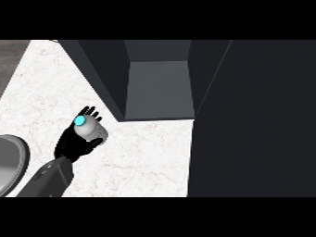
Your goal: Pick up the bottled water, place it into the cabinet and close the cabinet
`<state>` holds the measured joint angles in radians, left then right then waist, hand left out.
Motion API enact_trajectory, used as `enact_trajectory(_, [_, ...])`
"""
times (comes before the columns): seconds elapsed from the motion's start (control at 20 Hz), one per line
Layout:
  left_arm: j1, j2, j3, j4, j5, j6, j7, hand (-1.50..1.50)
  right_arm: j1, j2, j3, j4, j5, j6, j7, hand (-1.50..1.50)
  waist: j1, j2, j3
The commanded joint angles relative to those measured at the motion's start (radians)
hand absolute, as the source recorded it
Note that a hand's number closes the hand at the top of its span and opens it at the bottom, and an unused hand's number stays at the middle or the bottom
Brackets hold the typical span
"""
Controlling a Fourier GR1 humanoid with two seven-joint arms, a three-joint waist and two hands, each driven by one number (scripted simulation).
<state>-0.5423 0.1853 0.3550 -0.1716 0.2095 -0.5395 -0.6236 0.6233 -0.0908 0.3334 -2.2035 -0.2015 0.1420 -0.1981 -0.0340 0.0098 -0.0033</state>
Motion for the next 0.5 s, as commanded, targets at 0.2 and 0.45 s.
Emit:
enact_trajectory(0.2, [0.017, -0.012, -0.015, -0.006, -0.016, -0.103, -0.087, 1.50, -0.038, 0.009, -0.020, 0.110, 0.006, 0.009, -0.072, -1.50, 0.003, 0.002, 0.000])
enact_trajectory(0.45, [-0.013, -0.036, -0.007, -0.032, 0.000, -0.038, -0.057, 1.50, 0.023, -0.014, -0.013, 0.065, 0.010, 0.013, -0.090, -1.50, 0.010, -0.006, 0.002])
